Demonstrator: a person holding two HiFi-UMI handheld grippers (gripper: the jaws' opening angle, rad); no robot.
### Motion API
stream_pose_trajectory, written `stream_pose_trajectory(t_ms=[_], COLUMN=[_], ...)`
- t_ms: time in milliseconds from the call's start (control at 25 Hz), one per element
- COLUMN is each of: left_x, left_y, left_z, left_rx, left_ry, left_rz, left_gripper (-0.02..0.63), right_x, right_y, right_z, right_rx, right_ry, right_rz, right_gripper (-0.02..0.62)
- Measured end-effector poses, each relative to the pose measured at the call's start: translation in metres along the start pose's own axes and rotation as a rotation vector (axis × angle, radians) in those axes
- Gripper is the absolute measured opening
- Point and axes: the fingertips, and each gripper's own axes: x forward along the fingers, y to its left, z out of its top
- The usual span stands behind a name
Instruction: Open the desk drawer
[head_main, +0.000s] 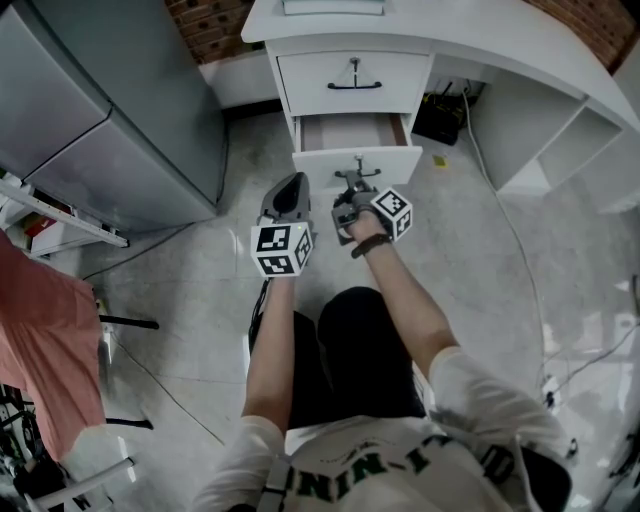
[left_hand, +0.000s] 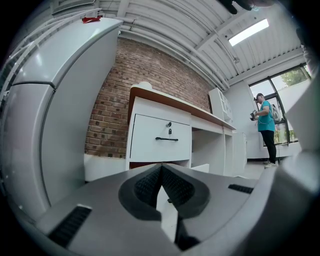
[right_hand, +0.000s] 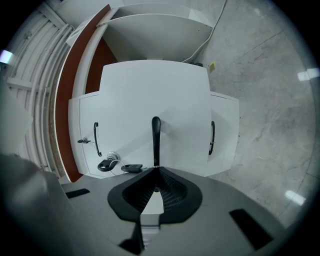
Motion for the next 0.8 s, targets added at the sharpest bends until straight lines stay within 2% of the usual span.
stream_pose_trajectory(t_ms=[520,800], left_x=[-0.005,-0.009], left_y=[-0.004,-0.005], left_z=[-0.003,-0.008], left_rx=[-0.005,-0.008], left_ry=[-0.006,0.001], left_rz=[-0.01,-0.011], left_gripper=[-0.003,-0.003], right_x=[-0.029,-0.037], right_y=[-0.021,-0.027], right_z=[-0.018,-0.022], right_rx=[0.031,0.015], right_ry=[0.009,0.023], right_rz=[-0.045,-0.05], right_gripper=[0.02,0.02])
